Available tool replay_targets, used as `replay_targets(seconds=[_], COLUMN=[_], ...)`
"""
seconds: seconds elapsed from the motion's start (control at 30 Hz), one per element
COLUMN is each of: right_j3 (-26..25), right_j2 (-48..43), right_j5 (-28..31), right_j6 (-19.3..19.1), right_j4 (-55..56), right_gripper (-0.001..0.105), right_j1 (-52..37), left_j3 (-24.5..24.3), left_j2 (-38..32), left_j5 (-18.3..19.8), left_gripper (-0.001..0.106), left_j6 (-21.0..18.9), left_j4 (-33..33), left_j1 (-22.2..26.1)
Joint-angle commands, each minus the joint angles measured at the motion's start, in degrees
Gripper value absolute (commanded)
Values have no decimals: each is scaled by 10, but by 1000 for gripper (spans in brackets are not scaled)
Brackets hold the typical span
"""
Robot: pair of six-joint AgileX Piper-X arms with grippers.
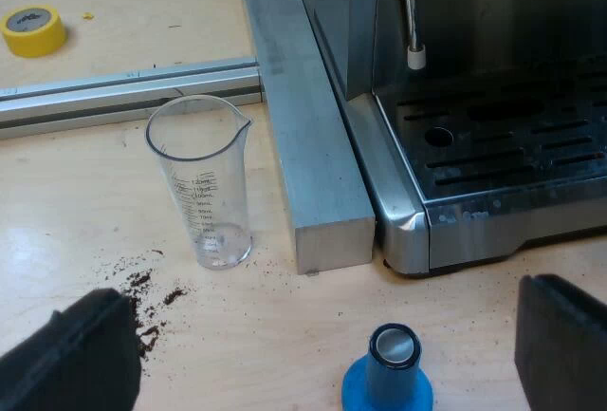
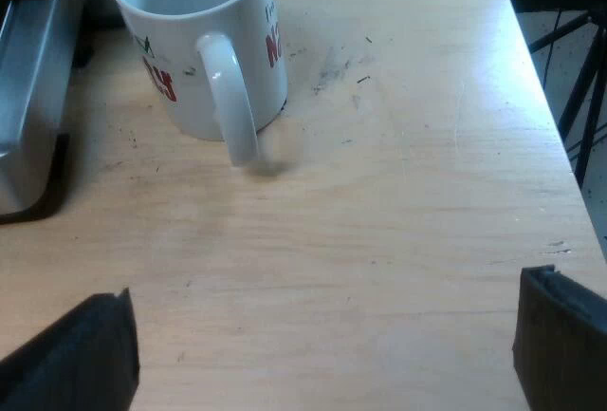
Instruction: Place mug into machine
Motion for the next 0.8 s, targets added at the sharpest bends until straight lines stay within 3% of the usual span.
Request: replay_targets(seconds=[0.03, 0.17, 0.2, 0.27, 0.3, 0.43, 0.57, 0.6, 0.63, 0.7, 0.8], right_j3=[-4, -4, -4, -8, -15, -49, -72, -77, -81, -84, -83], right_j2=[-26, -26, -26, -26, -23, -1, 30, 41, 53, 70, 97], right_j5=[-3, -3, -3, -12, -19, -29, -34, -38, -47, -59, -63], right_j6=[1, 1, 6, 4, -13, -50, -50, -50, -50, -50, -50], right_j4=[-1, -9, -20, -34, -36, -16, -9, -9, -9, -9, -11], right_gripper=[80, 80, 80, 80, 80, 80, 80, 80, 80, 80, 80], right_j1=[-1, -1, -1, -1, -1, -1, -1, -1, -1, -1, -1], left_j3=[-1, -1, -1, -1, -1, -1, -1, -1, -1, 2, 16], left_j2=[-80, -80, -80, -77, -75, -64, -48, -44, -26, -12, 11], left_j5=[-5, 25, 56, 84, 118, 176, 178, 188, 232, 259, 261], left_gripper=[81, 81, 81, 81, 81, 81, 81, 81, 81, 81, 81], left_j6=[2, 4, 4, 4, 4, -5, -5, -5, -5, -5, 0], left_j4=[-7, -7, -7, -9, -16, -62, -83, -86, -92, -97, -122], left_j1=[-2, -2, -2, -2, -5, -26, -56, -65, -88, -105, -131])
